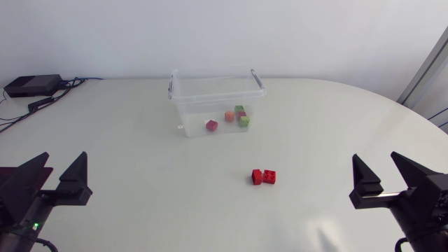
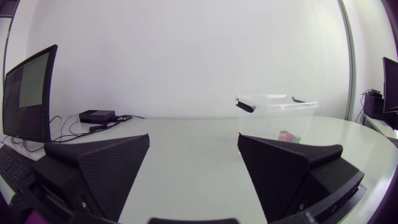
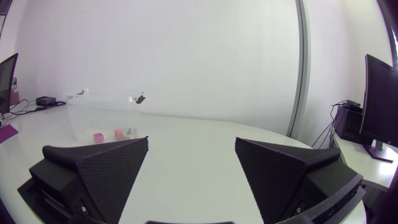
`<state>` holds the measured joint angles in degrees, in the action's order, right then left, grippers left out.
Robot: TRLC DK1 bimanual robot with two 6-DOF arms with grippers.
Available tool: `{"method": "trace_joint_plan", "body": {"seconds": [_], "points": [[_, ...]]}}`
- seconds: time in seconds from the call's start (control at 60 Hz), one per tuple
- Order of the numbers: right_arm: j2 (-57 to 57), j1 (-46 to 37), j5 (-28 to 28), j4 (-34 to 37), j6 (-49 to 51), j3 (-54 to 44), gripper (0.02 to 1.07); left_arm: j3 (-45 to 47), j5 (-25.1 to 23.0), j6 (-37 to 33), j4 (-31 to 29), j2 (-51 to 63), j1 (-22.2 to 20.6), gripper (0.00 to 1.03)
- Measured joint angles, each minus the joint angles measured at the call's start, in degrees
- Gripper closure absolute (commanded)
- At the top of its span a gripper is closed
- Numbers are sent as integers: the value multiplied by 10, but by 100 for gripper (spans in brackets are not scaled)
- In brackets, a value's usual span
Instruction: Place the duplo bricks in the container
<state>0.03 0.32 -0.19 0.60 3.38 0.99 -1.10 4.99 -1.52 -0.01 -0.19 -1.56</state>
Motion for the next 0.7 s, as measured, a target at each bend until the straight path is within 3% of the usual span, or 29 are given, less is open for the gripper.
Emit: {"method": "trace_joint_plan", "body": {"seconds": [0.5,0.7], "points": [[0,1,0,6,0,2,6,0,0,0,0,0,0,4],[45,19,-10,31,0,72,6,0,0,0,0,0,0,4]]}}
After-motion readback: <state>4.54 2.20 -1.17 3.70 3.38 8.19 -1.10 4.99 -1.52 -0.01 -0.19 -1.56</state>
